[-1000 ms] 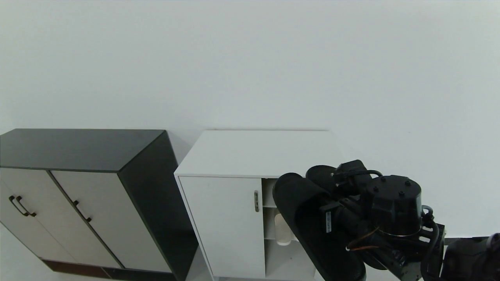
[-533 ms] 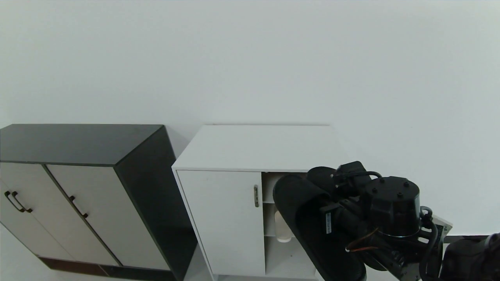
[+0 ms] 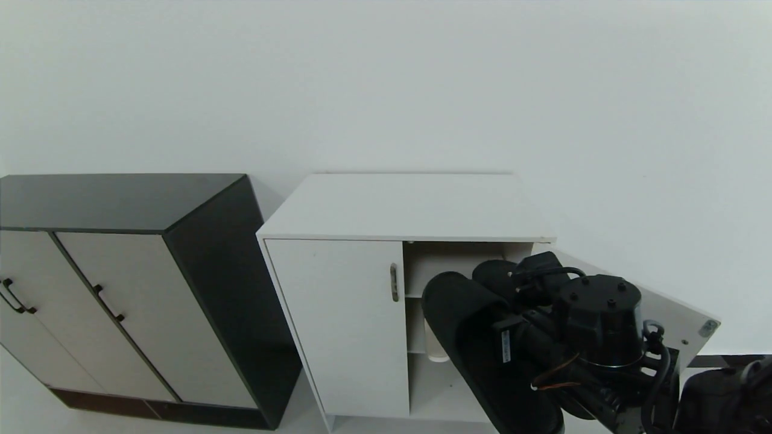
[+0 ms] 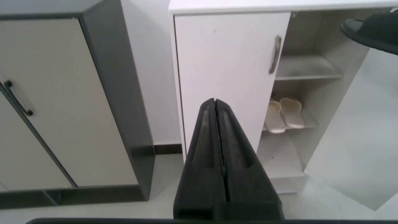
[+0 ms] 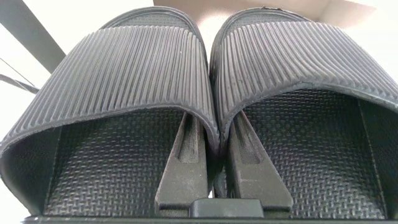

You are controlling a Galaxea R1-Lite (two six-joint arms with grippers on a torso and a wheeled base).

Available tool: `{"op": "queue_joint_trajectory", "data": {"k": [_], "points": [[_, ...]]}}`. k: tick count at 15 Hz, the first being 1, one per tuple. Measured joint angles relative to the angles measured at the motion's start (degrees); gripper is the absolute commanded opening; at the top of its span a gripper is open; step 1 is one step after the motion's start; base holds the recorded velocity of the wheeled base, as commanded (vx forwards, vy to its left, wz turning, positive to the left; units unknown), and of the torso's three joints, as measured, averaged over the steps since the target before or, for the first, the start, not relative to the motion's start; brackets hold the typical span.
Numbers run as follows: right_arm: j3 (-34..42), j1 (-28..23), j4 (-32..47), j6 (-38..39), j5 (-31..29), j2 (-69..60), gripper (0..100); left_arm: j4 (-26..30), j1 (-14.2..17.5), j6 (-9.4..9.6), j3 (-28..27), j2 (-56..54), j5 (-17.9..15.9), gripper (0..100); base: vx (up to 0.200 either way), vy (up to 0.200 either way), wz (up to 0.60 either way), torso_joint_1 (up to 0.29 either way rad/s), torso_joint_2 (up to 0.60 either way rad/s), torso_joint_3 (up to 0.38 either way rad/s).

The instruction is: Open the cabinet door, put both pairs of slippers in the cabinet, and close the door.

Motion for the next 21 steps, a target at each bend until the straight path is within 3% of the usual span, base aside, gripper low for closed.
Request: {"op": "queue_joint_trajectory", "data": {"k": [12,21], "points": [[0.0,-1.0,0.0,0.1,0.0,2.1,0,0.0,0.0,-0.15,0.0,0.0,0.3,0,0.000,0.000,0.00,-0.195,0.52,0.315],[0.0,-1.1,-1.7,0.1,0.0,3.3,0,0.0,0.0,-0.15,0.0,0.0,0.4,0,0.000,0.000,0.00,-0.118,0.46,0.341]]}}
